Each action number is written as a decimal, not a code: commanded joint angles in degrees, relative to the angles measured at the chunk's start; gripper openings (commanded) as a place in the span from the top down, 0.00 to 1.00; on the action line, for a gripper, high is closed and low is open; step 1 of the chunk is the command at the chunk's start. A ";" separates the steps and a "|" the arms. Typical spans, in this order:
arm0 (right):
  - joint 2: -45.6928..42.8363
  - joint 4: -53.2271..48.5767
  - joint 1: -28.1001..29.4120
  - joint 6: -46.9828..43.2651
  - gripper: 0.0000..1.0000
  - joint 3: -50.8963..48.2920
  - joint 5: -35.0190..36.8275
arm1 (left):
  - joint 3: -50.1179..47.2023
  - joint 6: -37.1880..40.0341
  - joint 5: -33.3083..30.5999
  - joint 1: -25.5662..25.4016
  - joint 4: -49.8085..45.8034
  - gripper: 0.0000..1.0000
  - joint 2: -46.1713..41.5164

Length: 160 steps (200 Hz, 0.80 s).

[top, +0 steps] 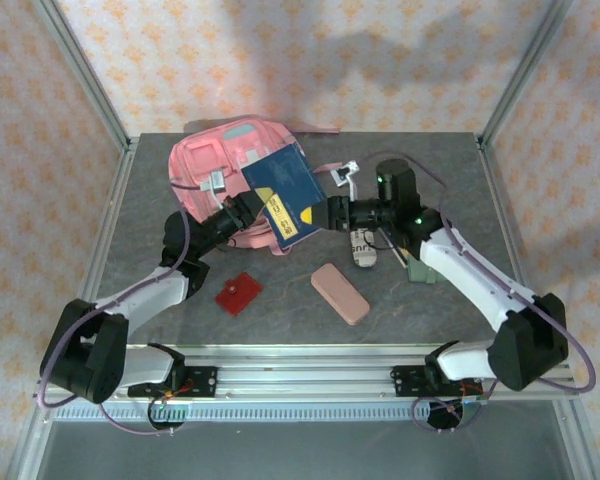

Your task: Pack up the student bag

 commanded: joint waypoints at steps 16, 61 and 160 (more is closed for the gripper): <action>-6.62 29.31 2.10 16.81 0.41 -9.11 8.70 | -2.76 -11.73 -8.56 -0.59 22.73 1.00 4.16; -6.52 34.70 6.67 19.17 0.40 -13.87 20.14 | -2.80 -13.47 -13.92 -3.10 28.09 1.00 5.70; -6.69 25.21 5.83 15.27 1.00 -13.39 29.98 | -3.25 -0.98 -15.22 -2.85 3.10 0.37 -0.20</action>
